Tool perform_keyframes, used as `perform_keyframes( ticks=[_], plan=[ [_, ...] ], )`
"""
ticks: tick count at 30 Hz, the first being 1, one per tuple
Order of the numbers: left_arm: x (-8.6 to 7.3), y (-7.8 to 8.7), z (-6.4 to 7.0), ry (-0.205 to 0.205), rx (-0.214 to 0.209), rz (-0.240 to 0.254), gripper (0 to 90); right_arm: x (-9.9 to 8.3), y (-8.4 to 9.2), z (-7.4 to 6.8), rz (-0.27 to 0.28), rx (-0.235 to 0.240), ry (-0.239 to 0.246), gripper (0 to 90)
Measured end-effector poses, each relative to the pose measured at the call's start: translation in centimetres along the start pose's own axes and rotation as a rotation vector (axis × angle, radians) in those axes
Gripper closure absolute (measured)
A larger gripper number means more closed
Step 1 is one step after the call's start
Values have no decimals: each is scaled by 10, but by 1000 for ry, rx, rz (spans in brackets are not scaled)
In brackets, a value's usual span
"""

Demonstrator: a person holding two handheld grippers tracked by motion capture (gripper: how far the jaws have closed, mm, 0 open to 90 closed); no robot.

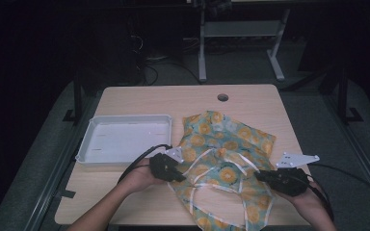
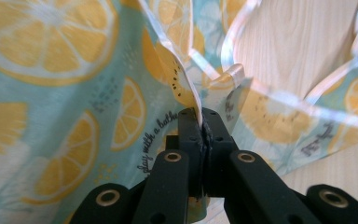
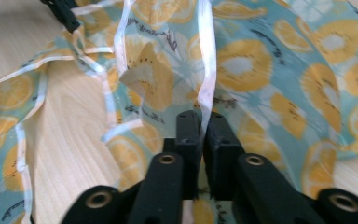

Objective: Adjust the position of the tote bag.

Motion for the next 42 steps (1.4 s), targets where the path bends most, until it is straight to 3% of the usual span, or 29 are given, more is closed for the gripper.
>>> perform_keyframes(
  ticks=[5,11,18,21,27,31,35,42],
  plan=[
    [1,9,-4,52,-33,83,889,-5,8,4,18,2,-18,717],
    [1,13,-8,77,-47,124,892,-18,18,-5,10,62,14,582],
    [0,16,-10,87,-47,137,892,-36,14,-10,-98,115,52,544],
    [0,16,-10,92,-48,137,892,-37,10,-10,-137,105,69,581],
    [-1,16,-10,92,-60,135,893,-40,0,-10,-196,128,69,887],
    [-3,20,-7,98,-76,132,893,-40,-1,-15,-203,186,71,896],
    [-8,30,-7,102,-72,146,893,-37,0,-26,-177,227,105,896],
    [-1,51,-14,112,-48,255,893,-23,14,-24,-51,170,112,896]
  ],
)
Point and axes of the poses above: each handheld gripper's, and its own axes: y roughly backward along the jaws, x roughly out of its top, z roughly to its right, the point moved 1 cm from there along -y, roughly forward along the jaws, and after that the axes turned 2 degrees about y, right-handed, at the moved point
